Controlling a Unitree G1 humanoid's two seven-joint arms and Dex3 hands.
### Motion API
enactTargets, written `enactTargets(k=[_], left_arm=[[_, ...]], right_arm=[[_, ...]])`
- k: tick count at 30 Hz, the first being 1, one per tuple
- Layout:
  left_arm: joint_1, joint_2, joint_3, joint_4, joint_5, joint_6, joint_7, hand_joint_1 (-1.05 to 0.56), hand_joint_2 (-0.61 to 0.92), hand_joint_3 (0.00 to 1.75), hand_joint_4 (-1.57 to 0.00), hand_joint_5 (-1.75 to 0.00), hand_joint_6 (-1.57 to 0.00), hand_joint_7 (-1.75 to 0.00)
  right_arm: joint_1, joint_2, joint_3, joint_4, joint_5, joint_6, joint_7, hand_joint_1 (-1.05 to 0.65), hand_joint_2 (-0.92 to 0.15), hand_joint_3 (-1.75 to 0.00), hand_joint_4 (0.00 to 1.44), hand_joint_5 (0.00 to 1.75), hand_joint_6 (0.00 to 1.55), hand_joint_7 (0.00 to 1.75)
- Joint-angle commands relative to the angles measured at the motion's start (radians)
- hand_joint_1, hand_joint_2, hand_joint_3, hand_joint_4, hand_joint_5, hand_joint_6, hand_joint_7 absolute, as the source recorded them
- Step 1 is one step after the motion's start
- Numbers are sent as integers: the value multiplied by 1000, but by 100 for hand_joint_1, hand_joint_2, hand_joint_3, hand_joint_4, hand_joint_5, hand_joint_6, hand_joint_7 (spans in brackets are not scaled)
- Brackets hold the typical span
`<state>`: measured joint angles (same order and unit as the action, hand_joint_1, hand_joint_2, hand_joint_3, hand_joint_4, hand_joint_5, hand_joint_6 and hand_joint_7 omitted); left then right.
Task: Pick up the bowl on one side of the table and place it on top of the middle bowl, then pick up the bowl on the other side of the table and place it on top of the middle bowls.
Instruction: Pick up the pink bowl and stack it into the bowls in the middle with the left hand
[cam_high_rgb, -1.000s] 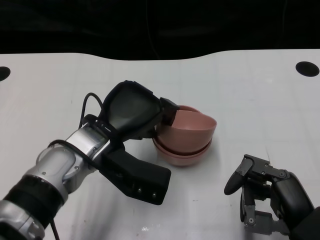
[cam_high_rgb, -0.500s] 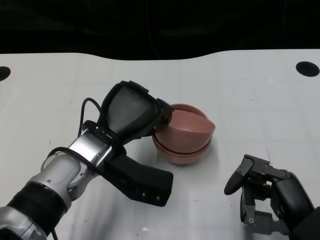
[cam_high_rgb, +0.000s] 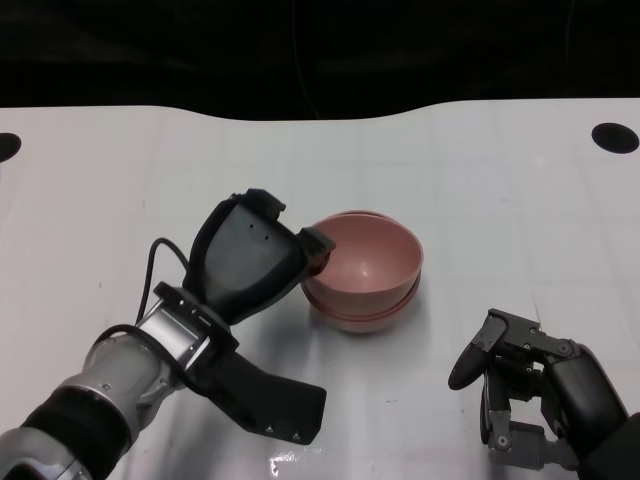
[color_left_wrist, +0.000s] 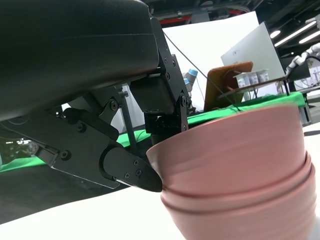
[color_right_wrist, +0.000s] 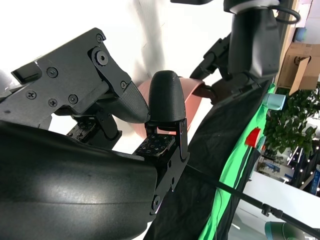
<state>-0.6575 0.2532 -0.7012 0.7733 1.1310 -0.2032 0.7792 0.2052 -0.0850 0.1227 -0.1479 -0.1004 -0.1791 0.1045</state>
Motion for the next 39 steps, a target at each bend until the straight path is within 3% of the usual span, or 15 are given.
enactTargets(k=[1, 11, 14, 16, 17, 18, 19, 22, 26, 28, 35, 39], left_arm=[[-16, 1, -16, 47, 8, 8, 61, -31, 83, 1, -100, -175, -96, -106], [-50, -17, -63, 173, 17, -7, 209, -30, 84, 2, -97, -174, -99, -96], [-50, -20, -69, 168, 19, 29, 207, -35, 83, 1, -94, -159, -101, -72], [-44, -18, -68, 144, 14, 53, 182, -40, 84, 1, -85, -125, -92, -44], [-41, -16, -67, 132, 11, 61, 171, -45, 84, 0, -79, -97, -85, -25], [-37, -9, -65, 109, 9, 70, 156, -46, 84, 0, -78, -85, -84, -17], [-32, -3, -62, 81, 8, 81, 138, -54, 87, 1, -65, -67, -71, -7], [-13, 17, -49, 3, 0, 110, 83, -67, 91, 5, -44, -47, -51, -1], [25, 44, -11, -104, -37, 115, -3, -75, 92, 17, -11, -67, -34, 0], [52, 57, 15, -164, -63, 114, -52, -76, 92, 21, -2, -73, -29, 0], [198, 103, 150, -426, -216, 106, -274, -76, 92, 30, 0, -60, -20, -1], [307, 108, 250, -565, -356, 65, -365, -73, 92, 28, 0, -72, -26, -3]], right_arm=[[0, 0, -5, -4, 10, -7, -1, -2, -30, -157, 94, 175, 81, 153], [3, -1, -6, -8, 11, 0, 0, -2, -30, -157, 95, 175, 82, 153], [4, -2, -6, -11, 10, 1, 1, -3, -30, -157, 95, 175, 82, 153], [4, -2, -6, -9, 10, -1, 1, -3, -29, -157, 95, 175, 82, 153], [4, -2, -7, -8, 11, -3, 1, -3, -30, -157, 95, 175, 82, 153], [4, -2, -7, -7, 11, -3, 1, -3, -30, -157, 95, 175, 82, 153], [3, -2, -7, -7, 12, -3, 2, -3, -30, -157, 95, 175, 82, 153], [3, -2, -6, -8, 10, -1, 2, -3, -30, -157, 95, 175, 82, 153], [1, -2, -7, -6, 12, -2, 3, -3, -30, -156, 95, 175, 82, 153], [1, -3, -8, -4, 12, -3, 3, -3, -30, -156, 95, 175, 82, 153], [3, -3, -9, -11, 9, 3, 2, -2, -30, -157, 93, 175, 82, 153], [1, -3, -10, -4, 16, -4, 6, -3, -30, -158, 94, 175, 82, 153]])
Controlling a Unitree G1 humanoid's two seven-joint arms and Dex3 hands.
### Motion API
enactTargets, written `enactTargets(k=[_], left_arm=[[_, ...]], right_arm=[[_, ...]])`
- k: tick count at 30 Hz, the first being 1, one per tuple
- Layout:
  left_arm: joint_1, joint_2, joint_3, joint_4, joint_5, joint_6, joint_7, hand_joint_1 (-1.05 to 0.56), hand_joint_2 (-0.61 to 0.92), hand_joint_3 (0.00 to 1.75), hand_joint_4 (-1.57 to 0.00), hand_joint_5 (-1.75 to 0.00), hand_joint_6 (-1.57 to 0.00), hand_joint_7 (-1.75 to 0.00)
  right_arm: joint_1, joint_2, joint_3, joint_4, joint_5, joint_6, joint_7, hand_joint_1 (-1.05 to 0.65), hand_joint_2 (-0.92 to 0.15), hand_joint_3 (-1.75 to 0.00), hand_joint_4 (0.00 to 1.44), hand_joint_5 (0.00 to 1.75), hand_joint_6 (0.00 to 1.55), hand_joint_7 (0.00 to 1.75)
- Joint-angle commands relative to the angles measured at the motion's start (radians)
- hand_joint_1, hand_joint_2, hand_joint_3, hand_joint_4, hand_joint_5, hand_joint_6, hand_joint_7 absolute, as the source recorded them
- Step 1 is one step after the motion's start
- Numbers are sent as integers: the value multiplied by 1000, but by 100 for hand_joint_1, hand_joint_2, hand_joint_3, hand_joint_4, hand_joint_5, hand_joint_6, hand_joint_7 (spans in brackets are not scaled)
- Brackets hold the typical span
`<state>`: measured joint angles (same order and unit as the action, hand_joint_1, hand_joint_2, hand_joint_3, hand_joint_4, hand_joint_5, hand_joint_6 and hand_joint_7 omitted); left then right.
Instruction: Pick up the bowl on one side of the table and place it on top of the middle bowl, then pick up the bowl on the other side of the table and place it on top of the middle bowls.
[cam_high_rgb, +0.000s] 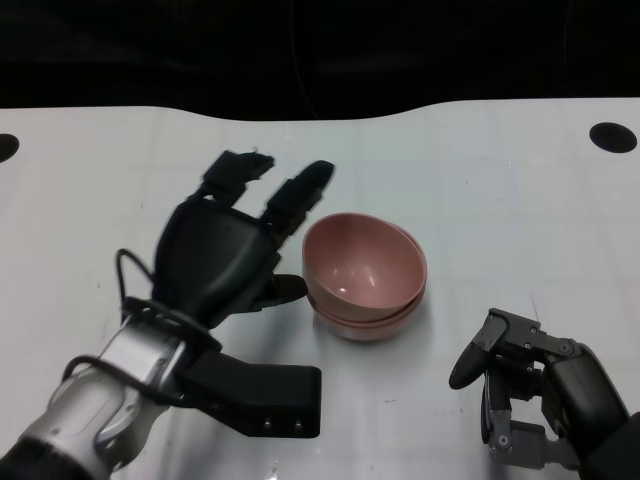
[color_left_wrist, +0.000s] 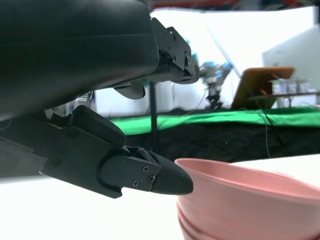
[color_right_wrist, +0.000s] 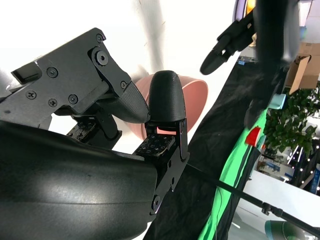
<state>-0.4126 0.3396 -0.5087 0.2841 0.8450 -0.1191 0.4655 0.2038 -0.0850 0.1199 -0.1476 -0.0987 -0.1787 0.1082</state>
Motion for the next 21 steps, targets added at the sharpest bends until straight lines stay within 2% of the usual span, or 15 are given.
enactTargets(k=[1, 4, 9, 16, 21], left_arm=[[85, 22, 77, -102, -95, -32, -64, -72, 92, 28, 0, -74, -27, -4], [153, 17, 132, -173, -167, -74, -91, -68, 92, 25, -6, -82, -33, -7], [297, -13, 220, -321, -341, -85, -202, -62, 92, 20, -15, -90, -40, -10], [451, -99, 319, -446, -662, -51, -380, -49, 92, 22, -25, -103, -54, -18], [526, -135, 377, -498, -788, -18, -453, -34, 92, 25, -49, -112, -70, -34]], right_arm=[[2, -3, -7, -4, 13, -4, 2, -3, -30, -158, 94, 175, 81, 153], [5, 0, -6, -11, 19, 7, 5, -3, -31, -157, 94, 175, 81, 152], [3, -1, -6, -11, 16, 7, 4, -2, -31, -157, 94, 175, 81, 152], [3, 0, -5, -18, 19, 15, 7, -2, -31, -156, 94, 175, 82, 151], [6, 1, -2, -23, 11, 16, 4, -2, -32, -156, 94, 175, 82, 151]])
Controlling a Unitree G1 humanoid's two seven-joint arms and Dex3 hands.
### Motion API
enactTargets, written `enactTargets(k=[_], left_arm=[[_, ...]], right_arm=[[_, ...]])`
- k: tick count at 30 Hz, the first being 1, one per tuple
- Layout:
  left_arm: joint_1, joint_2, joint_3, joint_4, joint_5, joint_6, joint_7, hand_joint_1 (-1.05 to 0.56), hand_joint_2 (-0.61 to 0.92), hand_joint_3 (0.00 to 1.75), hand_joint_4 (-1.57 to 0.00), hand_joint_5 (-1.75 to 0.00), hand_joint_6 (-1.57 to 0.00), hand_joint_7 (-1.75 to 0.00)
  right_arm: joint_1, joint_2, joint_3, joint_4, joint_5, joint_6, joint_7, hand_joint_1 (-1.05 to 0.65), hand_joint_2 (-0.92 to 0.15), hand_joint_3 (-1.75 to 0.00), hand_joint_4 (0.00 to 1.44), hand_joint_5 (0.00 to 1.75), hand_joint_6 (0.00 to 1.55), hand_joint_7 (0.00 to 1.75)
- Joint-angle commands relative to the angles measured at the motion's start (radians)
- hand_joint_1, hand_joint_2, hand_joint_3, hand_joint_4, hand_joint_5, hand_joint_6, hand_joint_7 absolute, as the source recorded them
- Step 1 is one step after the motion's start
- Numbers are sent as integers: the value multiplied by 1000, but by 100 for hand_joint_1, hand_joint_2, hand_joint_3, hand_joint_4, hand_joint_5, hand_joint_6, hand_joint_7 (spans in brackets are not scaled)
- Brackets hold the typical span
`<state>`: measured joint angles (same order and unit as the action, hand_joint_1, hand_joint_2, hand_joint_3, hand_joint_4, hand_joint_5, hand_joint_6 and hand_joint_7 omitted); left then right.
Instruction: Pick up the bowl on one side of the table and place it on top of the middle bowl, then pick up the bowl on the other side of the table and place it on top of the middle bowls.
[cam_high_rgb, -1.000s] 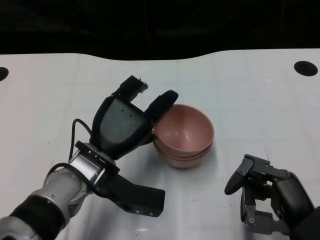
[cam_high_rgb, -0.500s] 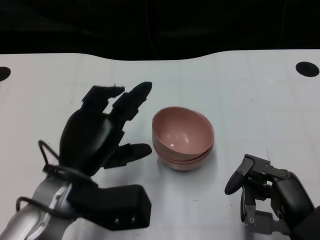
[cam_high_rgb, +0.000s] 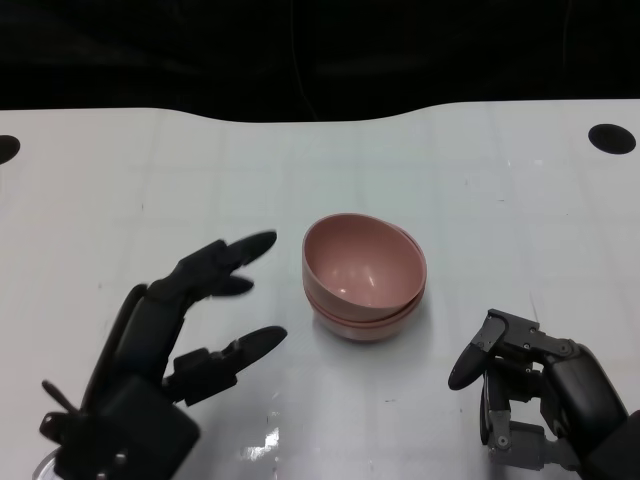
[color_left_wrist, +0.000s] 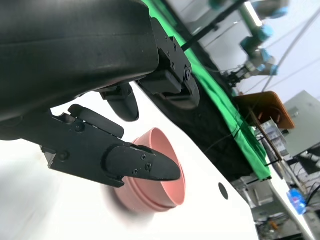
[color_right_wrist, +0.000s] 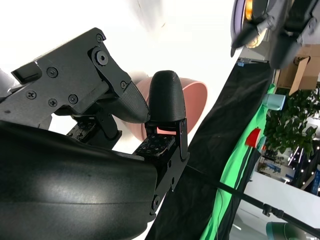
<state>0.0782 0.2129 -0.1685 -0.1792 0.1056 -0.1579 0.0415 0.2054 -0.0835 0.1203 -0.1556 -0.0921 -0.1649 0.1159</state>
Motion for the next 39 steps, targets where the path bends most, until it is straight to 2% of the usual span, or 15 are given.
enactTargets(k=[1, 3, 4, 5, 6, 9, 11, 15, 17, 23, 32, 39], left_arm=[[49, -15, 47, -45, -65, 29, -37, -30, 92, 25, -57, -112, -74, -40], [78, -37, 70, -79, -135, 72, -59, -26, 92, 25, -64, -114, -79, -46], [101, -56, 86, -112, -197, 115, -70, -22, 91, 28, -66, -119, -80, -57], [118, -70, 98, -137, -243, 149, -79, -20, 87, 37, -73, -126, -82, -72], [137, -82, 108, -162, -279, 180, -84, -18, 81, 51, -77, -129, -83, -81], [177, -97, 122, -204, -316, 225, -95, -15, 63, 90, -87, -140, -87, -98], [195, -105, 123, -209, -321, 232, -102, -14, 55, 106, -87, -151, -87, -110], [182, -127, 135, -131, -345, 200, -143, -21, 51, 109, -79, -169, -80, -126], [169, -131, 143, -90, -355, 187, -169, -24, 50, 109, -77, -172, -80, -129], [137, -129, 177, -15, -381, 165, -238, -28, 46, 107, -78, -171, -81, -133], [118, -125, 193, 29, -370, 152, -279, -26, 48, 107, -81, -168, -84, -129], [115, -124, 190, 52, -351, 118, -299, -23, 45, 118, -83, -166, -85, -129]], right_arm=[[5, 0, -1, -16, 2, 1, -5, -2, -32, -156, 94, 175, 82, 151], [6, 0, -1, -16, 3, -3, -4, -2, -32, -156, 95, 175, 82, 151], [6, 0, -3, -16, 8, -4, -2, -2, -32, -156, 95, 175, 82, 151], [6, -1, -5, -15, 11, -6, 0, -1, -32, -156, 95, 175, 82, 151], [7, -1, -6, -15, 15, -5, 2, -1, -32, -156, 95, 175, 82, 151], [6, -7, -9, -10, 18, -12, 8, -2, -32, -155, 95, 175, 82, 149], [6, -13, -13, -6, 22, -15, 14, -2, -31, -155, 94, 175, 82, 147], [9, -23, -23, -10, 39, -4, 31, -1, -31, -154, 93, 175, 83, 143], [10, -27, -29, -9, 55, -1, 44, -2, -33, -152, 92, 175, 83, 142], [12, -23, -29, -6, 54, 5, 47, -1, -34, -151, 93, 174, 84, 141], [15, -24, -25, 1, 41, -14, 42, -1, -28, -157, 94, 170, 85, 139], [20, -19, -26, -1, 40, -17, 41, -1, -31, -156, 95, 170, 85, 140]])
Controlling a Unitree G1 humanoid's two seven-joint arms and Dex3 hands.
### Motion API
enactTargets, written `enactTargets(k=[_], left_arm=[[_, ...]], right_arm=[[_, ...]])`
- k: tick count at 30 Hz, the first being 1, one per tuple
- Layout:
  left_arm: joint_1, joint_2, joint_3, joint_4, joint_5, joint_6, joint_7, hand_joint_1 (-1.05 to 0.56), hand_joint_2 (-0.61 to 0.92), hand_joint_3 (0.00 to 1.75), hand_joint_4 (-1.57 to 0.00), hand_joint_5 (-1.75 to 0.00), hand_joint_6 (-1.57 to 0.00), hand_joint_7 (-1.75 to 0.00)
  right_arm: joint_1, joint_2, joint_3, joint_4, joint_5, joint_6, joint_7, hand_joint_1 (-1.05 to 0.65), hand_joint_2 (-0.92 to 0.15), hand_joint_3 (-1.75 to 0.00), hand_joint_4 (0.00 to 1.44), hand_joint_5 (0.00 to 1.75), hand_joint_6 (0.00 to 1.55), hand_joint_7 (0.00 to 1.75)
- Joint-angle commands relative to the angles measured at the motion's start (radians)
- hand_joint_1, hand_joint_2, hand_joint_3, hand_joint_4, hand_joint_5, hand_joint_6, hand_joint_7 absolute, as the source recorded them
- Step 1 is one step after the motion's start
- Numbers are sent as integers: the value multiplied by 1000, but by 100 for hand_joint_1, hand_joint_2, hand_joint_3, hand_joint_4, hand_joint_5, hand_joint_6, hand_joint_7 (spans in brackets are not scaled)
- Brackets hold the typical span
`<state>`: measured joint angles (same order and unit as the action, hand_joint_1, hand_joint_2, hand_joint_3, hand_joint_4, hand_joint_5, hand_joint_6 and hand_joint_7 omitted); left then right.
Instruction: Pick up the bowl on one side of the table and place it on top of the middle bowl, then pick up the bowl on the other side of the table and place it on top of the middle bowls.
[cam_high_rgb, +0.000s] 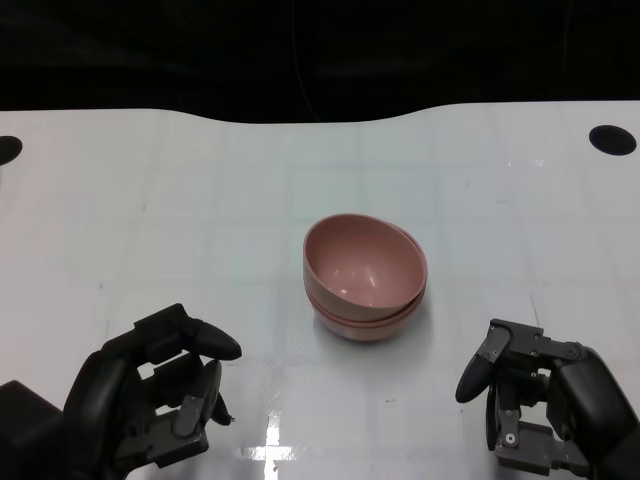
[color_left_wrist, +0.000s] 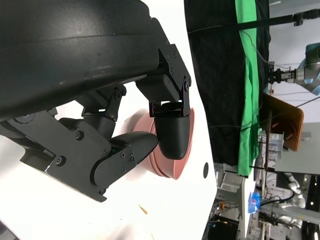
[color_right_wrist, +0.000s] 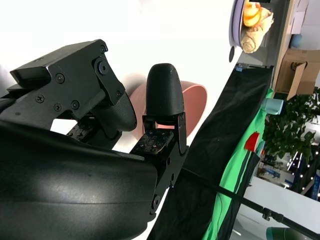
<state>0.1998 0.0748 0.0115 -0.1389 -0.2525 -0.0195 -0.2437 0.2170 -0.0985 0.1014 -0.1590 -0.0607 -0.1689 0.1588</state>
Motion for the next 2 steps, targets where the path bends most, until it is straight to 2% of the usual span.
enactTargets(k=[1, 2], left_arm=[[-7, 13, 11, 14, 5, -23, -18, -21, 46, 118, -83, -165, -84, -129], [-6, 13, 11, 14, 7, -27, -20, -21, 46, 119, -83, -165, -84, -129]], right_arm=[[9, -4, -7, -1, 13, -8, -1, -1, -30, -155, 94, 170, 84, 140], [10, -3, -9, -3, 16, -2, 0, -1, -30, -155, 94, 170, 84, 139]])
